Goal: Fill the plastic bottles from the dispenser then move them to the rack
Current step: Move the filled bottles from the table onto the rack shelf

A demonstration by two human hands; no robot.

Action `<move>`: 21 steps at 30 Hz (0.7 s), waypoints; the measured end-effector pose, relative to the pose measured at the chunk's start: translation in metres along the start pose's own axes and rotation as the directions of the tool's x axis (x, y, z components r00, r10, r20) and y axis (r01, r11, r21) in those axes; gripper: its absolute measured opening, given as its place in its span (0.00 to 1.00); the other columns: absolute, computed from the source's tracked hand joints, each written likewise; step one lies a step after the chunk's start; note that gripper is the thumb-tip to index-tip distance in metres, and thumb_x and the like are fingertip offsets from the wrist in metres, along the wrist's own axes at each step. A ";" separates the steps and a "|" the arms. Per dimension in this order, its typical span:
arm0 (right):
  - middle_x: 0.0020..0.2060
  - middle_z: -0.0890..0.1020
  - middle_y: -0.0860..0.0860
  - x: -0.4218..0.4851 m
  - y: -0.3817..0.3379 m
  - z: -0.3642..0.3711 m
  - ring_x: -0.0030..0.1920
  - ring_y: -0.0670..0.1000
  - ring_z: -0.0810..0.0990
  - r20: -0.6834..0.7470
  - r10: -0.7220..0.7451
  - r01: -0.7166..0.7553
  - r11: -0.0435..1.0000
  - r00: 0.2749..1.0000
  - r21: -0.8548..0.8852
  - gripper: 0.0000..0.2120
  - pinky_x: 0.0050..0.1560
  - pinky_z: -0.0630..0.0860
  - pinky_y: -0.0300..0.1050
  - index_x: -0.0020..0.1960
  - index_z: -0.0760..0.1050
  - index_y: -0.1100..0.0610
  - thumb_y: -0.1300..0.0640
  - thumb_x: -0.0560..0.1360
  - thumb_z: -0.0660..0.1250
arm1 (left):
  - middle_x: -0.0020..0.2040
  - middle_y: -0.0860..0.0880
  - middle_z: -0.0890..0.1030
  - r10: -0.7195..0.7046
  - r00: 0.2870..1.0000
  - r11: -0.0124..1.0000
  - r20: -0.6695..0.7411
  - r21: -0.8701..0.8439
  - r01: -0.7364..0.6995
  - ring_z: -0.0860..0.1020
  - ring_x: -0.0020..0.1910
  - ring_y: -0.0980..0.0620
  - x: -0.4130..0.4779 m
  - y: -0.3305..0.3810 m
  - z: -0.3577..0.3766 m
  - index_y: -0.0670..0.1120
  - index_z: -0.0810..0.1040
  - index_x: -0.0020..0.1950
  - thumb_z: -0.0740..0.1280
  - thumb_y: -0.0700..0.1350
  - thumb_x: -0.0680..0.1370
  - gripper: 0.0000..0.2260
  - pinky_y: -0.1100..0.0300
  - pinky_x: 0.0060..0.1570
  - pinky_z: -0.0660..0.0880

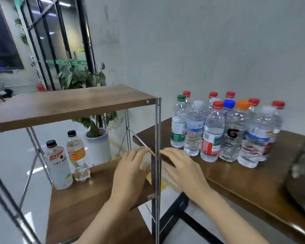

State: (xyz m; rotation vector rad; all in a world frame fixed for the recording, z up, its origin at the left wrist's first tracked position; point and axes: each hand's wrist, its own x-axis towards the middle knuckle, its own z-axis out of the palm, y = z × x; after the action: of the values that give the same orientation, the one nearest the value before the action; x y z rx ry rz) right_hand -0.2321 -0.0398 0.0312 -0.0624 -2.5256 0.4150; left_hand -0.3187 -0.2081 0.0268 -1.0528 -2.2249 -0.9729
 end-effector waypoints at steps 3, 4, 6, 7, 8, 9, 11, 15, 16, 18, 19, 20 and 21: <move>0.68 0.73 0.44 -0.005 0.027 -0.047 0.69 0.44 0.68 -0.112 0.057 -0.067 0.994 0.992 -0.084 0.23 0.63 0.66 0.37 0.72 0.70 0.49 0.56 0.78 0.69 | 0.62 0.52 0.79 0.129 0.991 0.987 -0.046 -0.091 -0.133 0.73 0.61 0.55 0.027 0.043 0.010 0.48 0.77 0.65 0.73 0.41 0.75 0.19 0.60 0.58 0.71; 0.68 0.74 0.45 -0.004 0.035 -0.061 0.68 0.45 0.68 -0.156 0.074 -0.090 0.991 0.985 -0.098 0.23 0.61 0.67 0.38 0.71 0.71 0.49 0.56 0.77 0.70 | 0.62 0.53 0.78 0.158 0.987 0.980 -0.040 -0.117 -0.161 0.72 0.62 0.55 0.037 0.056 0.014 0.49 0.76 0.66 0.72 0.42 0.76 0.19 0.61 0.60 0.70; 0.68 0.73 0.46 0.004 0.051 -0.086 0.68 0.46 0.68 -0.212 0.113 -0.143 0.981 0.971 -0.129 0.24 0.59 0.70 0.41 0.72 0.69 0.50 0.56 0.77 0.69 | 0.64 0.54 0.76 0.182 0.983 0.971 -0.007 -0.154 -0.181 0.71 0.63 0.55 0.061 0.078 0.023 0.50 0.74 0.68 0.69 0.45 0.78 0.18 0.62 0.59 0.69; 0.70 0.71 0.46 0.011 0.059 -0.096 0.69 0.47 0.67 -0.226 0.133 -0.172 0.972 0.965 -0.158 0.25 0.57 0.71 0.42 0.73 0.68 0.49 0.55 0.78 0.69 | 0.64 0.55 0.76 0.189 0.982 0.969 0.005 -0.162 -0.186 0.71 0.64 0.55 0.074 0.088 0.028 0.51 0.73 0.68 0.68 0.46 0.79 0.18 0.61 0.58 0.69; 0.71 0.69 0.47 0.019 0.066 -0.105 0.70 0.49 0.65 -0.237 0.151 -0.200 0.960 0.960 -0.195 0.27 0.57 0.73 0.44 0.75 0.65 0.49 0.54 0.78 0.69 | 0.66 0.55 0.75 0.198 0.980 0.967 0.016 -0.166 -0.193 0.70 0.64 0.55 0.088 0.095 0.034 0.51 0.72 0.69 0.68 0.46 0.79 0.18 0.61 0.57 0.69; 0.72 0.67 0.48 0.029 0.073 -0.113 0.72 0.51 0.64 -0.249 0.165 -0.225 0.946 0.954 -0.236 0.29 0.57 0.74 0.46 0.76 0.63 0.49 0.54 0.78 0.69 | 0.67 0.54 0.74 0.210 0.977 0.965 0.029 -0.169 -0.203 0.69 0.65 0.54 0.103 0.100 0.040 0.51 0.71 0.70 0.68 0.46 0.79 0.20 0.60 0.58 0.69; 0.75 0.63 0.51 0.048 0.084 -0.124 0.74 0.55 0.61 -0.252 0.195 -0.271 0.911 0.948 -0.312 0.32 0.60 0.75 0.50 0.77 0.58 0.50 0.52 0.78 0.69 | 0.70 0.51 0.71 0.238 0.969 0.962 0.072 -0.154 -0.225 0.67 0.68 0.51 0.134 0.107 0.057 0.51 0.68 0.73 0.70 0.44 0.78 0.24 0.56 0.64 0.69; 0.78 0.54 0.54 0.080 0.102 -0.130 0.75 0.58 0.58 -0.182 0.269 -0.319 0.871 0.946 -0.374 0.41 0.62 0.74 0.51 0.80 0.48 0.48 0.50 0.77 0.70 | 0.77 0.46 0.61 0.204 0.950 0.979 0.236 -0.028 -0.203 0.62 0.73 0.44 0.184 0.112 0.090 0.52 0.57 0.78 0.74 0.46 0.75 0.37 0.48 0.69 0.68; 0.78 0.53 0.55 0.086 0.107 -0.128 0.75 0.58 0.59 -0.167 0.273 -0.318 0.870 0.947 -0.376 0.43 0.61 0.75 0.51 0.80 0.46 0.48 0.50 0.76 0.71 | 0.77 0.45 0.59 0.194 0.943 0.979 0.270 0.005 -0.203 0.61 0.74 0.43 0.192 0.113 0.096 0.53 0.55 0.79 0.74 0.47 0.74 0.39 0.47 0.68 0.69; 0.76 0.56 0.56 0.095 0.114 -0.124 0.73 0.58 0.63 -0.141 0.283 -0.316 0.875 0.949 -0.368 0.48 0.58 0.78 0.52 0.80 0.41 0.49 0.49 0.74 0.73 | 0.77 0.45 0.59 0.183 0.931 0.979 0.317 0.033 -0.203 0.62 0.74 0.42 0.203 0.112 0.105 0.52 0.53 0.79 0.75 0.48 0.73 0.42 0.46 0.67 0.70; 0.75 0.58 0.57 0.098 0.118 -0.121 0.72 0.58 0.65 -0.127 0.291 -0.318 0.878 0.948 -0.359 0.50 0.57 0.78 0.52 0.80 0.39 0.49 0.48 0.74 0.73 | 0.77 0.45 0.61 0.176 0.926 0.981 0.333 0.020 -0.194 0.63 0.73 0.42 0.207 0.110 0.109 0.50 0.53 0.79 0.76 0.48 0.73 0.42 0.46 0.67 0.70; 0.74 0.61 0.57 0.099 0.121 -0.119 0.72 0.59 0.65 -0.112 0.300 -0.321 0.880 0.947 -0.350 0.51 0.58 0.77 0.53 0.79 0.38 0.49 0.48 0.74 0.73 | 0.76 0.45 0.62 0.168 0.924 0.984 0.343 -0.010 -0.175 0.64 0.73 0.43 0.209 0.107 0.113 0.49 0.54 0.79 0.76 0.48 0.72 0.42 0.47 0.66 0.70; 0.74 0.63 0.58 0.098 0.123 -0.116 0.72 0.59 0.65 -0.098 0.309 -0.324 0.883 0.946 -0.339 0.52 0.58 0.76 0.54 0.79 0.37 0.50 0.47 0.73 0.73 | 0.76 0.46 0.63 0.159 0.926 0.987 0.343 -0.052 -0.150 0.65 0.72 0.44 0.210 0.102 0.117 0.48 0.56 0.78 0.77 0.48 0.71 0.42 0.48 0.67 0.70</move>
State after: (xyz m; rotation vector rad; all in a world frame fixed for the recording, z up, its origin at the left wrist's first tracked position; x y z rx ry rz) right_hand -0.2561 0.1228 0.1373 -0.6237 -2.5224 0.0766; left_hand -0.3732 0.0234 0.1350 -1.4845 -2.3607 -0.7970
